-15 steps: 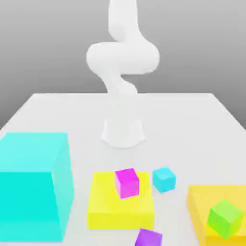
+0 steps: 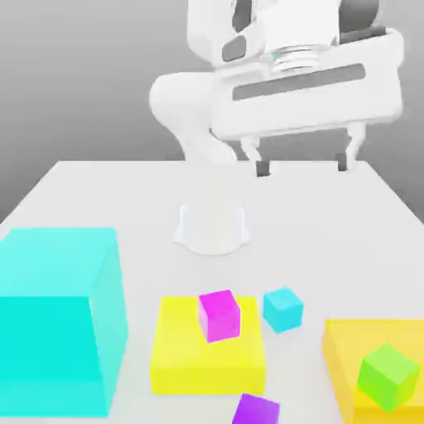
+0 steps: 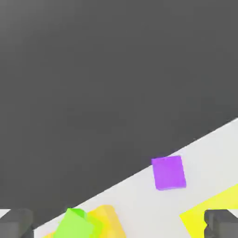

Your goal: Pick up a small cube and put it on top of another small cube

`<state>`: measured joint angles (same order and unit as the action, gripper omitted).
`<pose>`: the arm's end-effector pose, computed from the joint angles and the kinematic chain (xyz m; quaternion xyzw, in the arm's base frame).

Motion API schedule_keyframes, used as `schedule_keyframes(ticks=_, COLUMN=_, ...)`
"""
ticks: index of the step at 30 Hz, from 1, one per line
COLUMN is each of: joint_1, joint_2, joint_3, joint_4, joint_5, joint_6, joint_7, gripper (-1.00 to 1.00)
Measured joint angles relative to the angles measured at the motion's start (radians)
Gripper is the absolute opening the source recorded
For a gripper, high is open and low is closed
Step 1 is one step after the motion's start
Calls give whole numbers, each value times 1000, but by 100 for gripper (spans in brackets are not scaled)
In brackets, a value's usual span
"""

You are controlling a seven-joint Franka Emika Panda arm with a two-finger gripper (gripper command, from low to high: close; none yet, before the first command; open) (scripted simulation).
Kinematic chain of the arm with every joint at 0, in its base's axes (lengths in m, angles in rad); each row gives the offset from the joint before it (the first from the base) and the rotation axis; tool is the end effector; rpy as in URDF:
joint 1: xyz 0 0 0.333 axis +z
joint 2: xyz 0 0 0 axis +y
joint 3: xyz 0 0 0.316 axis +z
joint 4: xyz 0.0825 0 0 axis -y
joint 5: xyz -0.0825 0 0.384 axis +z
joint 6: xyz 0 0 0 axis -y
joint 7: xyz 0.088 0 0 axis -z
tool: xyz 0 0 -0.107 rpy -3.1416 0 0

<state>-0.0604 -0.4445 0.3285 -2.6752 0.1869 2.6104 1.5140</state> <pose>0.4021 0.1042 0.4076 -0.7538 0.6313 -0.1223 0.1352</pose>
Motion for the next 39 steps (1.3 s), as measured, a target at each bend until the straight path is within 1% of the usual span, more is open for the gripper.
schedule_keyframes(ticks=8, joint_1=-17, joint_2=163, joint_3=150, joint_4=-169, joint_5=66, joint_6=141, joint_7=338, gripper=0)
schedule_keyframes(ticks=14, joint_1=-26, joint_2=290, joint_3=254, joint_4=-297, joint_5=96, joint_6=250, joint_7=605, gripper=0)
schedule_keyframes(ticks=15, joint_1=-34, joint_2=311, joint_3=267, joint_4=-308, joint_5=84, joint_6=267, joint_7=643, gripper=0)
schedule_keyframes(ticks=17, joint_1=-64, joint_2=352, joint_3=287, joint_4=-311, joint_5=21, joint_6=300, joint_7=710, gripper=0)
schedule_keyframes(ticks=19, joint_1=-97, joint_2=394, joint_3=288, joint_4=-306, joint_5=-84, joint_6=332, joint_7=790, gripper=0)
schedule_keyframes(ticks=20, joint_1=-119, joint_2=416, joint_3=284, joint_4=-303, joint_5=-154, joint_6=348, joint_7=840, gripper=0)
schedule_keyframes(ticks=22, joint_1=-124, joint_2=462, joint_3=237, joint_4=-292, joint_5=-322, joint_6=376, joint_7=959, gripper=0)
schedule_keyframes(ticks=24, joint_1=-71, joint_2=507, joint_3=142, joint_4=-278, joint_5=-492, joint_6=401, joint_7=1081, gripper=0)
schedule_keyframes(ticks=26, joint_1=8, joint_2=549, joint_3=30, joint_4=-263, joint_5=-633, joint_6=425, joint_7=1183, gripper=0)
schedule_keyframes(ticks=29, joint_1=137, joint_2=607, joint_3=-135, joint_4=-243, joint_5=-784, joint_6=465, joint_7=1295, gripper=0)
schedule_keyframes(ticks=31, joint_1=212, joint_2=645, joint_3=-229, joint_4=-232, joint_5=-859, joint_6=495, joint_7=1351, gripper=0)
schedule_keyframes(ticks=32, joint_1=255, joint_2=664, joint_3=-278, joint_4=-229, joint_5=-881, joint_6=512, joint_7=1367, gripper=0)
schedule_keyframes(ticks=33, joint_1=291, joint_2=679, joint_3=-317, joint_4=-227, joint_5=-892, joint_6=527, joint_7=1375, gripper=-100)
schedule_keyframes(ticks=38, joint_1=291, joint_2=679, joint_3=-317, joint_4=-227, joint_5=-890, joint_6=529, joint_7=1374, gripper=-100)
schedule_keyframes(ticks=39, joint_1=309, joint_2=686, joint_3=-337, joint_4=-226, joint_5=-896, joint_6=536, joint_7=1378, gripper=-100)
